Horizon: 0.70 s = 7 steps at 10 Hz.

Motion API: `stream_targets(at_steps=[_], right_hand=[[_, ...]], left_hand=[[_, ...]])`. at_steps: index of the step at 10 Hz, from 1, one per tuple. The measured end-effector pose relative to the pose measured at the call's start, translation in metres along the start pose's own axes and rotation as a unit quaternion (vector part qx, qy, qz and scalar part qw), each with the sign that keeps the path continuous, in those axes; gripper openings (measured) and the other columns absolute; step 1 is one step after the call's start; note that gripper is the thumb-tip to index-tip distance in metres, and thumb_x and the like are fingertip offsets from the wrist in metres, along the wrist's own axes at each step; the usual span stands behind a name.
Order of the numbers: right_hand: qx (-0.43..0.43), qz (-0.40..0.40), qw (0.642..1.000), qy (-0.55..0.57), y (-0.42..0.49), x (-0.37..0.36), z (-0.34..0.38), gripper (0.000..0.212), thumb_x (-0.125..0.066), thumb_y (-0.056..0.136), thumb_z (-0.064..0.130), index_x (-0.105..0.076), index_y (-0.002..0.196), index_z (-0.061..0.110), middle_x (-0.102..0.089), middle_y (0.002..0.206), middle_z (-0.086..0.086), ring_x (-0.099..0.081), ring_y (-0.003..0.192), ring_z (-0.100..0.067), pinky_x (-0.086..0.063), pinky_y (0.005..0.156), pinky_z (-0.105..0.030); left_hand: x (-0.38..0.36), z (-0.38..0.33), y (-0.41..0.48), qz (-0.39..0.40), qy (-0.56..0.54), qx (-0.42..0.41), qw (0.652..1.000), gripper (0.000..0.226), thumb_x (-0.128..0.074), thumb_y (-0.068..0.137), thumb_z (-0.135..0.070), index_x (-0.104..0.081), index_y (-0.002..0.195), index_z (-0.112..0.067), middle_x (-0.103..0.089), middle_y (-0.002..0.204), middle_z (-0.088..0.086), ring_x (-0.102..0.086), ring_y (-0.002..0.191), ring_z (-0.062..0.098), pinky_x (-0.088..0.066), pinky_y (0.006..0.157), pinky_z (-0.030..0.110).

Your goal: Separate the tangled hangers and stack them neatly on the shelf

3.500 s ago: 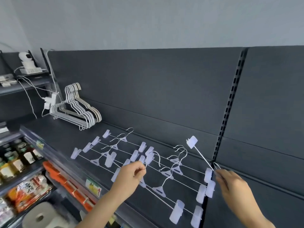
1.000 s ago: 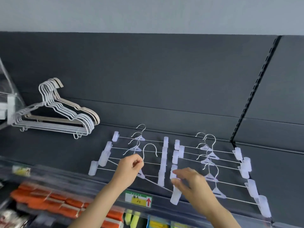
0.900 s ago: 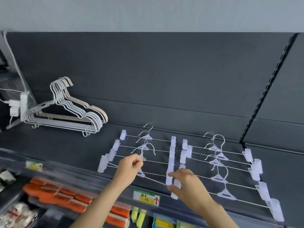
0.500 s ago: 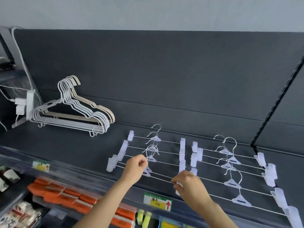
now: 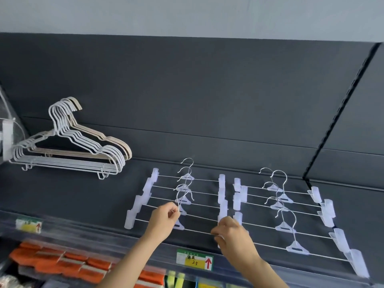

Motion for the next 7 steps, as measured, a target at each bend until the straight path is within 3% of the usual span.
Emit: stream_targets(at_steps=[1, 2, 3, 4, 5, 6, 7], right_hand=[[-0.003, -0.001, 1.0, -0.019, -0.002, 0.003, 0.002, 0.027, -0.047, 0.091, 0.018, -0.063, 0.113, 0.022, -0.054, 0.119, -0.002, -0.047, 0.11, -0.022, -0.045, 0.088, -0.034], [0.001, 0.011, 0.999, -0.042, -0.006, 0.002, 0.005, 0.032, -0.047, 0.092, 0.022, -0.055, 0.123, 0.022, -0.05, 0.127, 0.0, -0.041, 0.118, -0.02, -0.038, 0.097, -0.033], [0.005, 0.008, 0.999, -0.048, -0.01, 0.005, 0.006, 0.035, -0.046, 0.093, 0.025, -0.049, 0.128, 0.022, -0.046, 0.131, 0.0, -0.04, 0.12, -0.019, -0.035, 0.1, -0.032], [0.015, 0.001, 0.999, -0.049, -0.009, 0.008, 0.004, 0.035, -0.046, 0.093, 0.025, -0.049, 0.127, 0.021, -0.047, 0.13, -0.001, -0.041, 0.119, -0.021, -0.035, 0.098, -0.032], [0.031, -0.025, 0.999, -0.03, -0.01, 0.012, -0.001, 0.036, -0.049, 0.091, 0.025, -0.05, 0.127, 0.019, -0.053, 0.125, -0.002, -0.046, 0.115, -0.023, -0.039, 0.096, -0.033], [0.054, -0.084, 0.995, -0.023, -0.015, 0.023, -0.006, 0.032, -0.058, 0.081, 0.021, -0.062, 0.113, 0.018, -0.065, 0.106, -0.001, -0.061, 0.095, -0.024, -0.052, 0.081, -0.033], [0.042, -0.147, 0.987, -0.038, -0.028, 0.041, -0.019, 0.029, -0.064, 0.065, 0.027, -0.068, 0.094, 0.025, -0.068, 0.086, 0.011, -0.064, 0.072, -0.012, -0.054, 0.06, -0.02]], left_hand=[[-0.004, 0.0, 0.0, 0.008, 0.009, -0.004, 1.0, 0.023, -0.056, 0.088, -0.012, -0.051, 0.068, -0.023, -0.055, 0.067, -0.002, -0.048, 0.06, 0.008, -0.039, 0.055, 0.009], [0.009, -0.002, -0.003, -0.061, 0.105, -0.032, 0.992, 0.012, -0.06, 0.085, -0.019, -0.063, 0.095, -0.013, -0.064, 0.095, 0.003, -0.059, 0.087, 0.017, -0.047, 0.076, 0.02], [0.01, -0.002, 0.0, -0.093, 0.214, -0.048, 0.971, 0.034, -0.065, 0.082, -0.025, -0.064, 0.11, -0.006, -0.063, 0.112, 0.011, -0.058, 0.102, 0.03, -0.048, 0.085, 0.04], [0.003, 0.0, 0.0, -0.064, 0.258, -0.028, 0.964, 0.039, -0.058, 0.086, -0.033, -0.06, 0.118, -0.01, -0.059, 0.122, 0.008, -0.053, 0.11, 0.027, -0.045, 0.091, 0.038], [0.007, -0.004, -0.002, -0.085, 0.273, -0.021, 0.958, 0.04, -0.066, 0.08, -0.03, -0.063, 0.113, -0.008, -0.064, 0.112, 0.012, -0.058, 0.103, 0.032, -0.048, 0.086, 0.043], [0.002, -0.026, -0.005, -0.11, 0.278, -0.072, 0.952, 0.037, -0.081, 0.064, -0.022, -0.069, 0.095, -0.007, -0.068, 0.088, 0.012, -0.064, 0.078, 0.034, -0.054, 0.068, 0.041], [-0.007, -0.052, -0.009, -0.131, 0.247, -0.134, 0.951, 0.033, -0.083, 0.061, -0.019, -0.069, 0.09, -0.01, -0.067, 0.083, 0.008, -0.065, 0.073, 0.031, -0.054, 0.065, 0.039]])
Point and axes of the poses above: each hand's wrist, its own y-axis towards the middle knuckle, its own x-axis out of the back of the hand, z = x × y, the point moved 10 cm from there along y, towards the middle knuckle
